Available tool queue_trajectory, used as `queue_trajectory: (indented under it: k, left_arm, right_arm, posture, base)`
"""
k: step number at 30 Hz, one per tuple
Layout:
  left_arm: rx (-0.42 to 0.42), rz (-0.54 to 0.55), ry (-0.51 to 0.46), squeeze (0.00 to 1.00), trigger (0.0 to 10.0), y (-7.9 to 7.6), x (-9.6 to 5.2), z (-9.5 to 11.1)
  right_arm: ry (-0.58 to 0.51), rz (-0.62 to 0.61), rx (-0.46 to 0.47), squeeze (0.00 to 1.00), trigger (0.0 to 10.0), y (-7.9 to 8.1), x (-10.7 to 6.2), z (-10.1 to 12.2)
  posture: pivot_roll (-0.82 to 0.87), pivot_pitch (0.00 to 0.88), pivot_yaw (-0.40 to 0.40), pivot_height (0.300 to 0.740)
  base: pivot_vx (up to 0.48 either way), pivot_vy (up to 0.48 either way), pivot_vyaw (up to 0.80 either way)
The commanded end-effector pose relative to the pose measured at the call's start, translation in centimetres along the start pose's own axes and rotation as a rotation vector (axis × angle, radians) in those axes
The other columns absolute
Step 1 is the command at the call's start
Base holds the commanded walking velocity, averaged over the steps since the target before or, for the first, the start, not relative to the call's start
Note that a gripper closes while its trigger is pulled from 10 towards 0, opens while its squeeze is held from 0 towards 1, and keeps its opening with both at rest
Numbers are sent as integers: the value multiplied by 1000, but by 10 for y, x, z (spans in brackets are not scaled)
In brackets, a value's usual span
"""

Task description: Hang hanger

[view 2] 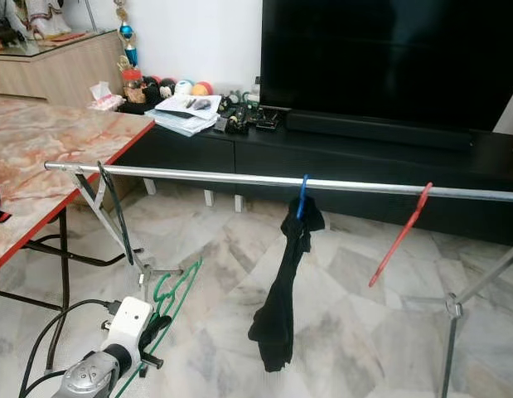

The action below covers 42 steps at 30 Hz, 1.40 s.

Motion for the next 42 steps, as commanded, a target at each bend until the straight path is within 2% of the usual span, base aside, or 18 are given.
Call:
queue_trajectory:
  k: [1,13,16,20,22,25,29,33,42]
  left_arm:
    - [23,3,-26,0,10000,2,2,9]
    - [21,3,-30,0,10000,1,3,12]
    - [21,-4,-31,0,10000,0,3,12]
    - [38,-57,-30,0,10000,-6,2,12]
    - [87,-132,-22,0,10000,-13,0,9]
    - [94,-161,-31,0,10000,-14,-1,11]
    - [115,-127,-37,0,10000,-7,-2,14]
    - [96,-58,-33,0,10000,-2,-1,14]
    - [103,-8,-27,0,10000,2,-1,15]
  right_arm:
    - [-1,5,-11,0,10000,7,1,2]
    - [-2,21,-13,0,10000,32,2,2]
    - [-1,6,-22,0,10000,18,2,3]
    - [-1,3,-26,0,10000,15,2,4]
    - [-2,3,-26,0,10000,13,2,5]
    - [-4,4,-28,0,10000,12,2,6]
    - [-4,4,-32,0,10000,11,2,6]
    - [-4,5,-36,0,10000,10,2,7]
    - [-2,6,-42,0,10000,9,2,7]
  posture:
    - [121,0,-11,740]
    - [126,0,-15,740]
    - [126,0,-16,740]
    - [130,0,-21,740]
    - [130,0,-21,740]
    - [133,0,-27,740]
    - [136,0,-31,740]
    - [136,0,-34,740]
    - [136,0,-38,740]
  base:
    - [382,0,0]
    - [387,0,0]
    - [401,0,0]
    - [403,0,0]
    - [146,0,0]
    - [0,0,0]
    - [0,0,0]
    - [0,0,0]
    - [0,-438,0]
Point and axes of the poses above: a point about 5 cm out from each wrist's last joint towards the gripper, its own x axis pointing out of the wrist towards the gripper, its own z axis along the axis of the wrist's last joint, y = z × x, the point moved 4 cm from there along x, pointing out of the wrist towards the gripper, and after that the axes turned 13 degrees about x, right-handed, at the moved point
